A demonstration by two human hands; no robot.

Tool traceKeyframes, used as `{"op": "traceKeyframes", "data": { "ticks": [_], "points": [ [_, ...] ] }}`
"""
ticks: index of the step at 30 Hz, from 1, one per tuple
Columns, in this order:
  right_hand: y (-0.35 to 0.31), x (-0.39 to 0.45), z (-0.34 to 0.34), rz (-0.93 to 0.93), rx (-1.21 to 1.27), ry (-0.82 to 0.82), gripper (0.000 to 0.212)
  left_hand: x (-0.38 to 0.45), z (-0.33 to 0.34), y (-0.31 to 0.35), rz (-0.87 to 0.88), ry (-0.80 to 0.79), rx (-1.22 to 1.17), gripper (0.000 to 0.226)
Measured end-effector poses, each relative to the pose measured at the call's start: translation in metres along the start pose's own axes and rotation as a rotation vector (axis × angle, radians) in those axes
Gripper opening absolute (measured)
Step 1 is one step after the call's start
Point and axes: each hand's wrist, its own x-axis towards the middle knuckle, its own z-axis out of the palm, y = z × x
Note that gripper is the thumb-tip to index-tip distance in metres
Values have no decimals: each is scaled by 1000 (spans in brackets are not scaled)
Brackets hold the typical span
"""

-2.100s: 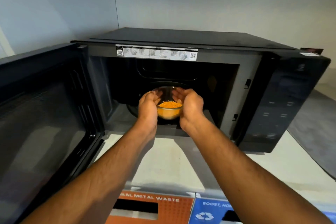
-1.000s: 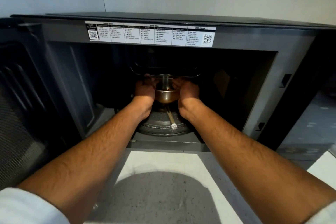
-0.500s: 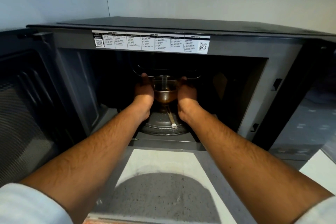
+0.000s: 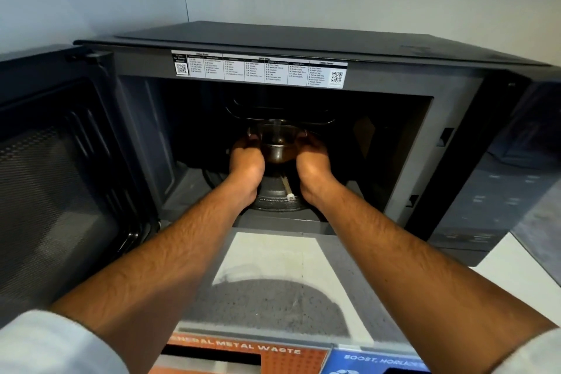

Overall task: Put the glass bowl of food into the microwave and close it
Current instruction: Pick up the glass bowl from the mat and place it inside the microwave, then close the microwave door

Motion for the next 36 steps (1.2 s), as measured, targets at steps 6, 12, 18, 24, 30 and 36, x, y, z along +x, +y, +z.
{"op": "traceKeyframes", "data": {
  "ticks": [6, 12, 18, 24, 30, 36],
  "points": [
    [-3, 0, -3, 20, 18, -1, 30, -4, 0, 5, -1, -9, 38, 37],
    [-12, -27, -10, 12, -72, -50, 26, -39, -7, 15, 199, 55, 336, 31],
    [-30, -74, -23, -115, -371, -83, 29, -97, -15, 19, 266, -61, 498, 36],
    [-55, -134, -60, -27, -444, -79, 74, -167, -50, 46, 145, -210, 563, 68],
    [-101, -202, -82, 44, -393, -67, 65, -251, -79, 84, 83, -143, 555, 59],
    [-152, -269, -99, 32, -445, -138, 56, -326, -112, 126, 87, -124, 622, 55]
  ]
}}
